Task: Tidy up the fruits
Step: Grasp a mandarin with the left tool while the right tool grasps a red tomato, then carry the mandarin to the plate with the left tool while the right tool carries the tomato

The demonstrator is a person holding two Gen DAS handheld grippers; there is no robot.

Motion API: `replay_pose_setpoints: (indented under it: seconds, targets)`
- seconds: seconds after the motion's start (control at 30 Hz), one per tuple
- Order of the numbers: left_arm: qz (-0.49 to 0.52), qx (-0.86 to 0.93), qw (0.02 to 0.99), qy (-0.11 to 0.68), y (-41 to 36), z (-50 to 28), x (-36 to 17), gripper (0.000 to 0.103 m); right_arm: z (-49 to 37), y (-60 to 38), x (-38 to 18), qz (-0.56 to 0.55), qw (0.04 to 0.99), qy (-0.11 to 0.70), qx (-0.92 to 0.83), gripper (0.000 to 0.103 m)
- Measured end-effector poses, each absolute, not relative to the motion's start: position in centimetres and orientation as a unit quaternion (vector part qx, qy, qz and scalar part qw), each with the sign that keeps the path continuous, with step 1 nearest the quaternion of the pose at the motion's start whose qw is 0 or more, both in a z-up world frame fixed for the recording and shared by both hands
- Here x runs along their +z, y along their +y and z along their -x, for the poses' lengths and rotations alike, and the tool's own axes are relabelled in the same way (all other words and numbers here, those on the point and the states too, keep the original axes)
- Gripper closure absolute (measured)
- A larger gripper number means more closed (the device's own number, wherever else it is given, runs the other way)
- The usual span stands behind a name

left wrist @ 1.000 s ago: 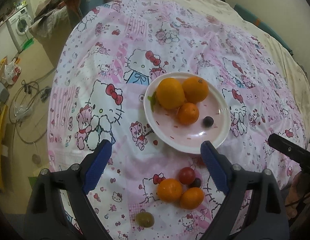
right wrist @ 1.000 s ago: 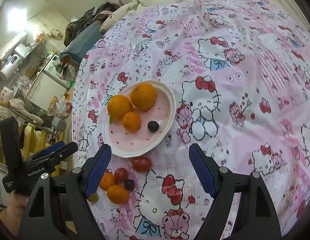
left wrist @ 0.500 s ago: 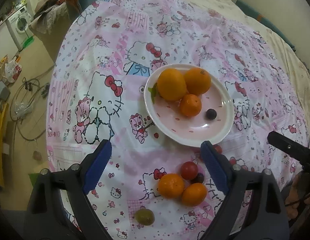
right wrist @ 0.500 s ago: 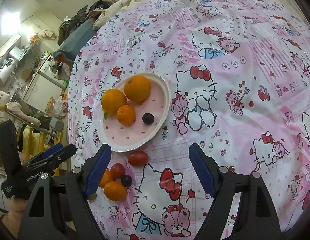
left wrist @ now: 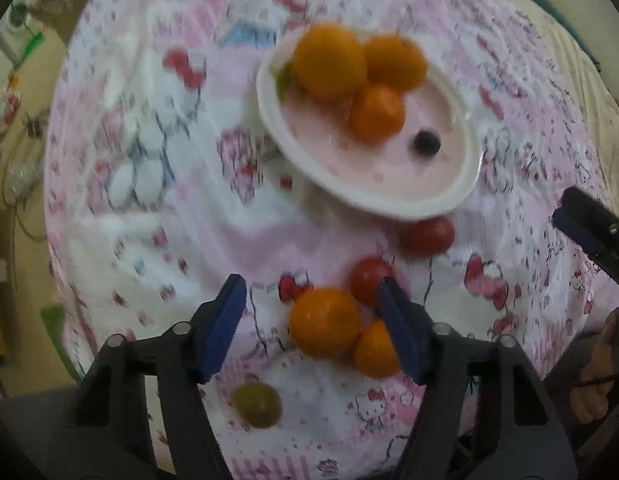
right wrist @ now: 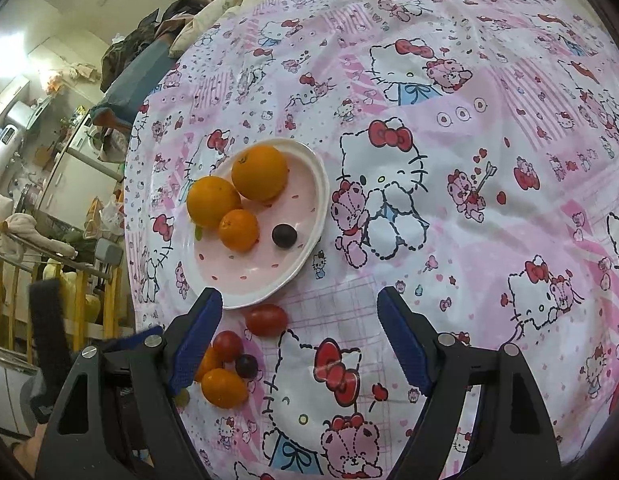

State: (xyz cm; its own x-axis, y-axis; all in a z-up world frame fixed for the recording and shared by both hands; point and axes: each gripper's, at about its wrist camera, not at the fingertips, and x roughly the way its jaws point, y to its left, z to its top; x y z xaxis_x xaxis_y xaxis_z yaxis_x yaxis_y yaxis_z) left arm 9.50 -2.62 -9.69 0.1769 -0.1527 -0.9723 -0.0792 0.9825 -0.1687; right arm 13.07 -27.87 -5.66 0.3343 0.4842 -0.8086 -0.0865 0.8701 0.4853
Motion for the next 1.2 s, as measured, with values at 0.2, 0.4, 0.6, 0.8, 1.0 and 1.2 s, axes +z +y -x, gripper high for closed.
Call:
replay_pose_setpoints:
  seconds: [0.2, 0.4, 0.6, 0.8, 1.0, 1.2]
  targets:
    - [0.158, -0.020, 0.719, 0.677, -1.6, -9.1, -11.7, 0.055, -13.2, -27.8, -5.8, -0.183, 0.795, 0.550, 0.179, 0.021]
    - [0.187, -0.042, 0.698, 0.690, -1.9, -8.9, -12.2, 0.066, -13.3, -27.3, -5.9, -0.176, 0.796, 0.551, 0.182, 0.021]
    - [0.159, -0.035, 0.712, 0.683, -1.7, -9.1, -11.0, 0.069, -13.2, -26.8, -6.5, -0.167, 0.790, 0.560, 0.187, 0.021]
    - [0.119, -0.010, 0.760, 0.639, -0.8, -9.6, -8.2, 0.069, -13.6, -23.6, -8.9, -0.131, 0.765, 0.593, 0.214, 0.024]
    - [0.112, -0.001, 0.773, 0.625, 0.0, -9.8, -7.2, 0.069, -13.8, -20.7, -11.3, -0.093, 0.749, 0.615, 0.226, 0.035]
    - [0.110, 0.000, 0.774, 0.623, -0.2, -10.1, -7.2, 0.069, -13.7, -19.0, -11.8, -0.061, 0.749, 0.614, 0.241, 0.058]
